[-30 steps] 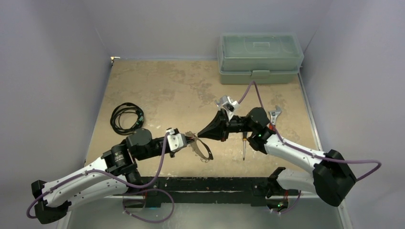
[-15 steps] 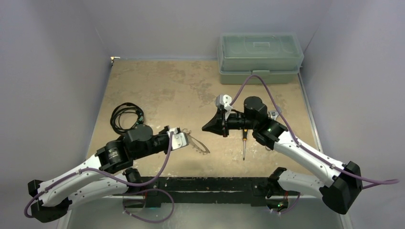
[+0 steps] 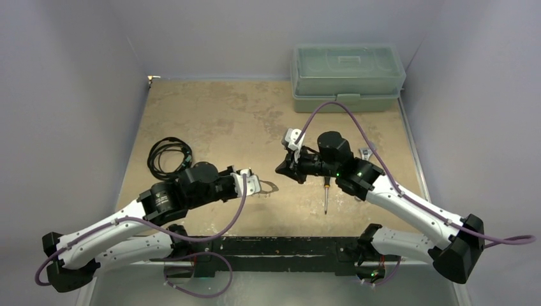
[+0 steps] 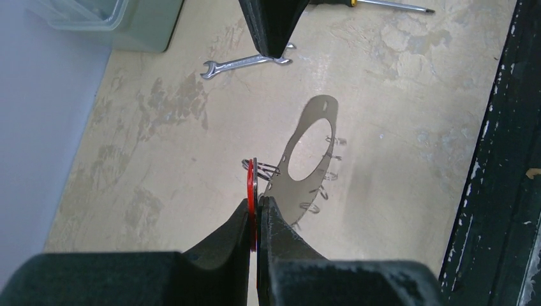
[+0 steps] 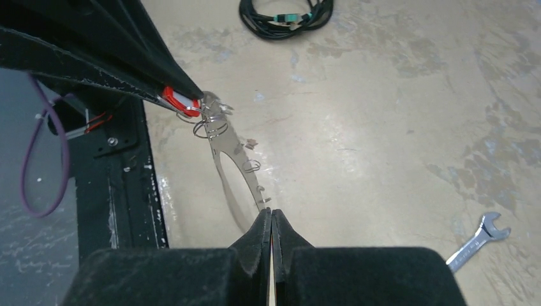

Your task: Put the keys on the keyring

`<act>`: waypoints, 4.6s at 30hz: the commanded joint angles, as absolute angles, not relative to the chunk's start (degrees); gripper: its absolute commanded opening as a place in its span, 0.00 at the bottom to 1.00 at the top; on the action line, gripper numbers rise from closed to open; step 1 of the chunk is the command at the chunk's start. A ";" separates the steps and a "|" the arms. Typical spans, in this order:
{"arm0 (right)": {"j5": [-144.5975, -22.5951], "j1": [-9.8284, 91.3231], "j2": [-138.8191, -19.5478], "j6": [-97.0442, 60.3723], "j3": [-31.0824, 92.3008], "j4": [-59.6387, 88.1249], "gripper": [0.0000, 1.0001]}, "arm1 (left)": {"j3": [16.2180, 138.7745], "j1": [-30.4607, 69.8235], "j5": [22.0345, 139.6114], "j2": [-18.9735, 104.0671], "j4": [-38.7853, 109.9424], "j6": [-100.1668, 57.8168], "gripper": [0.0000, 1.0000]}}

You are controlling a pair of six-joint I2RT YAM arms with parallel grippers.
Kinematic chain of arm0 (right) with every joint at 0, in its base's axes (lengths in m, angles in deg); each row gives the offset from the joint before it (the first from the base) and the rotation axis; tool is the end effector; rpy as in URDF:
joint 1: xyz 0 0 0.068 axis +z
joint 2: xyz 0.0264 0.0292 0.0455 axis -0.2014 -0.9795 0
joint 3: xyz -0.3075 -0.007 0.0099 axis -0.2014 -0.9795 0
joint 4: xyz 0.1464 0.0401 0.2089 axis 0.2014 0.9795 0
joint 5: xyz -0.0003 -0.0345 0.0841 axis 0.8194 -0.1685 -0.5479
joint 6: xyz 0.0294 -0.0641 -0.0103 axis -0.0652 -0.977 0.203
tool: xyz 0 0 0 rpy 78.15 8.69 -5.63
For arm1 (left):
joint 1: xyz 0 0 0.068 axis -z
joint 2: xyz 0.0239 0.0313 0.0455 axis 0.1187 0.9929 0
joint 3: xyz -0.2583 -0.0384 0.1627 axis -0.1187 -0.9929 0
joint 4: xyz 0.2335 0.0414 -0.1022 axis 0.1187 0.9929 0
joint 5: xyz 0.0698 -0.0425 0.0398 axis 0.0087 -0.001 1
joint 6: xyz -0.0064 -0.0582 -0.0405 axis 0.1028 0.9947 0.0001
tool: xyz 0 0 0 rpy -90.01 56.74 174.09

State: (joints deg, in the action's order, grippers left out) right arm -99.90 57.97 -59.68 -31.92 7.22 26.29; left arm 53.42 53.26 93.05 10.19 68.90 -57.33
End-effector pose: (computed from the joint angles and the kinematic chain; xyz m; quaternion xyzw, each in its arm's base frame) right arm 0.1509 0.1927 0.3495 -0.4664 0.6734 0.3470 0.4567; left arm 0.0808 -0.1323 0.3407 0.5577 0.6395 -0.1331 0.5121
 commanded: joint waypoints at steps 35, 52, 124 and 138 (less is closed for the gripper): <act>-68.86 57.85 -49.80 -18.77 -1.92 17.28 0.01 | 40.99 49.64 94.71 31.92 45.42 -31.48 0.00; -69.97 57.85 -51.31 -19.17 -2.13 17.08 0.01 | 41.78 49.61 91.96 44.00 47.60 -11.37 0.00; -47.46 57.85 -35.01 1.76 -3.67 27.56 0.99 | 58.55 42.70 144.11 23.10 52.97 -25.37 0.99; -49.93 57.85 -34.02 2.10 -3.64 26.87 0.99 | 56.05 42.25 148.80 11.27 52.01 -25.32 0.99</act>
State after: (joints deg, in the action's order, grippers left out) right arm -48.78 57.84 -34.72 1.46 -4.84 28.39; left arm 56.68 42.68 145.40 13.71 53.95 -25.71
